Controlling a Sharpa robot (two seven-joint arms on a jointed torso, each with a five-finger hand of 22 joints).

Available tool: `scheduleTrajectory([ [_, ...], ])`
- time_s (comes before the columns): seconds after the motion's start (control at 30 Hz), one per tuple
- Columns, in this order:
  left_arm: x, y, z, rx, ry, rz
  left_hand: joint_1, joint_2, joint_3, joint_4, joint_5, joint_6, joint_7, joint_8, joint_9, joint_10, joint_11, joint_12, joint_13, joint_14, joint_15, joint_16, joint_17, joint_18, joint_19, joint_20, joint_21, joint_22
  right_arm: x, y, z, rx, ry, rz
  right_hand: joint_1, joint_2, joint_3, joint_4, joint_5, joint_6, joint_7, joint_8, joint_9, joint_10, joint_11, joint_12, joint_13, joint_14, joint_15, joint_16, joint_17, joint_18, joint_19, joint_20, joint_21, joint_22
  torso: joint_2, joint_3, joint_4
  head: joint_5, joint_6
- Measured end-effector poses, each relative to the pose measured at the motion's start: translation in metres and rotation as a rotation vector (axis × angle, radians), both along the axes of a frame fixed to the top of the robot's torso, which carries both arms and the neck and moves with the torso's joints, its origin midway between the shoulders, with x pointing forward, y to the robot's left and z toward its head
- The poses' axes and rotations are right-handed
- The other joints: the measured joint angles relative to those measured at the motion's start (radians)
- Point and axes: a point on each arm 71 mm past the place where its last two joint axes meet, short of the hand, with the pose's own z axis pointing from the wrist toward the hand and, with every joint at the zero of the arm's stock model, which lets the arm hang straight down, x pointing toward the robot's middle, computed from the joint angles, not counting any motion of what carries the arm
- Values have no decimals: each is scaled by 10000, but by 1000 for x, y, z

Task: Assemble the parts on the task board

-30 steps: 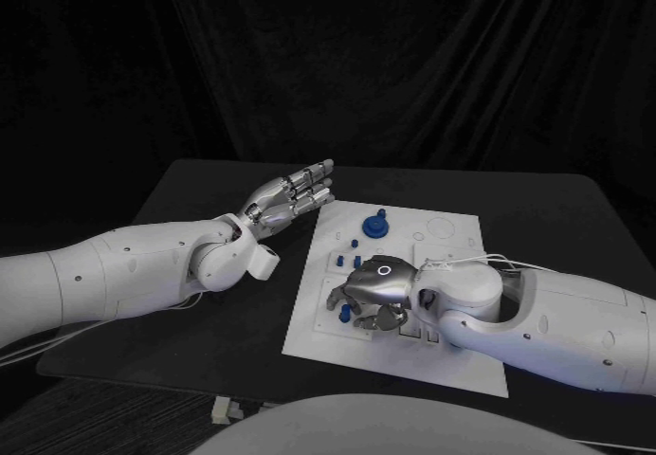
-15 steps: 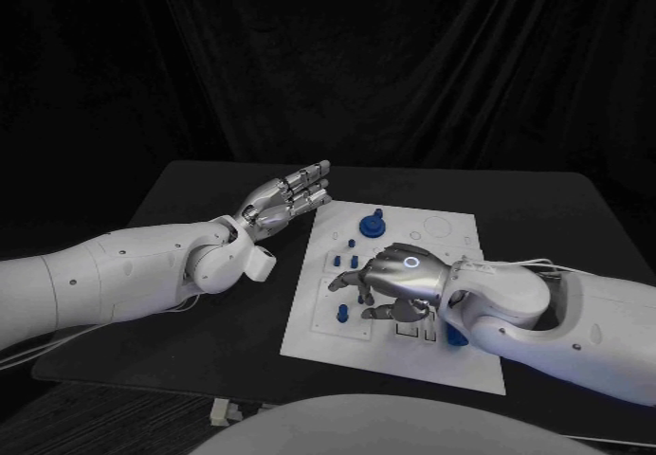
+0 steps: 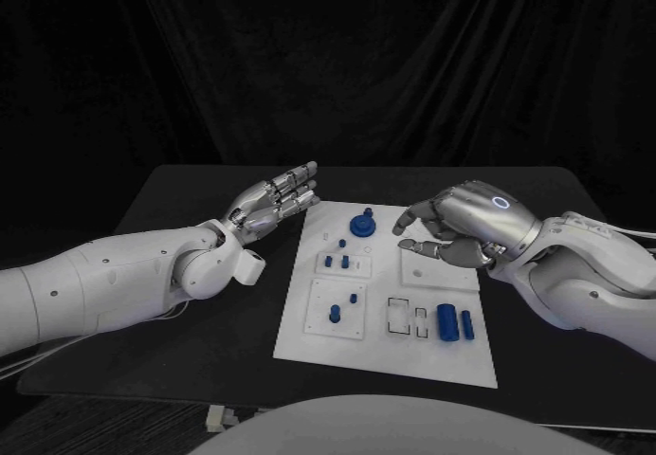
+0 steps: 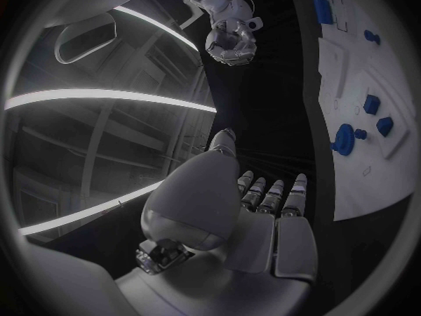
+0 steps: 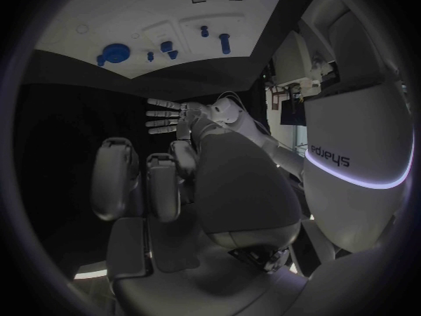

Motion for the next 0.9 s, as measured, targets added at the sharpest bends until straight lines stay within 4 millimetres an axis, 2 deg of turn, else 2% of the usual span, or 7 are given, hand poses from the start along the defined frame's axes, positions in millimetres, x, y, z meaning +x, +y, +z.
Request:
scheduleTrajectory([
  [0.2,0,-1,0,-8,1,-17,39,39,0,0,41,36,36,0,11,0,0,0,-1,0,0,0,1,-1,0,0,0,5,10,-25,-3,403,998,-1507,-3286,508,-968,85,-331,1048,-283,250,316,283,-354,940,476,25,-224,958,63,-311,49,-145,1572,0,0,0,0,-303,0],
  [0.27,0,-2,0,-12,2,-27,39,39,0,0,41,36,36,0,11,0,0,-1,-1,0,0,0,1,-1,0,0,0,8,14,-31,-6,252,1411,-2079,-4114,417,-1045,117,-329,1408,-373,145,437,264,-374,940,476,25,-322,1013,63,-311,51,-272,2000,-1,-1,0,0,-460,0],
  [0.4,0,-2,0,-20,5,-41,39,39,0,0,41,35,36,0,11,40,39,-1,-2,0,0,0,2,-1,0,0,0,8,20,-40,-15,-500,2291,-3069,-5587,-185,-992,159,-339,1824,-441,-196,530,285,-425,940,475,25,-322,1013,62,-470,51,-272,2325,-1,-1,0,-1,-808,0],
  [0.5,0,-2,0,-26,8,-50,39,39,27,-27,41,72,71,0,11,3,75,38,-2,0,0,0,2,-2,0,0,0,17,25,-43,-22,-1123,2844,-3594,-6092,-521,-883,156,-531,1891,-377,-412,512,285,-425,940,475,25,-322,1013,62,-470,51,-272,2325,-1,0,1,0,-911,0],
  [0.53,0,-2,0,-27,9,-51,39,39,27,-27,41,72,72,0,11,5,76,38,-2,0,0,0,2,-2,0,0,0,17,26,-44,-25,-1344,3036,-3766,-6085,-532,-747,135,-459,1979,-409,-506,497,285,-425,940,475,25,-322,1013,62,-470,51,-272,2319,-1,0,1,0,-932,0],
  [0.67,-2,0,1,-46,26,-49,78,0,27,-27,41,72,72,7,23,68,318,157,24,0,0,0,3,-3,0,0,0,17,31,-48,-34,-2182,3778,-4427,-4079,-798,-343,-30,770,2389,-553,-874,525,270,-555,939,474,25,-322,1012,61,-470,51,-272,1577,-2,4,3,-1,-1017,-1],
  [0.9,-6,2,2,-75,47,-39,78,0,30,-24,79,151,78,39,34,133,455,261,40,0,0,0,4,-3,0,0,0,22,38,-55,-43,-2855,4468,-5216,-3387,-885,-667,115,644,2385,-447,-1374,657,268,-553,939,473,25,-322,1012,61,-468,51,-271,1521,-2,4,4,-1,-1107,-2],
])
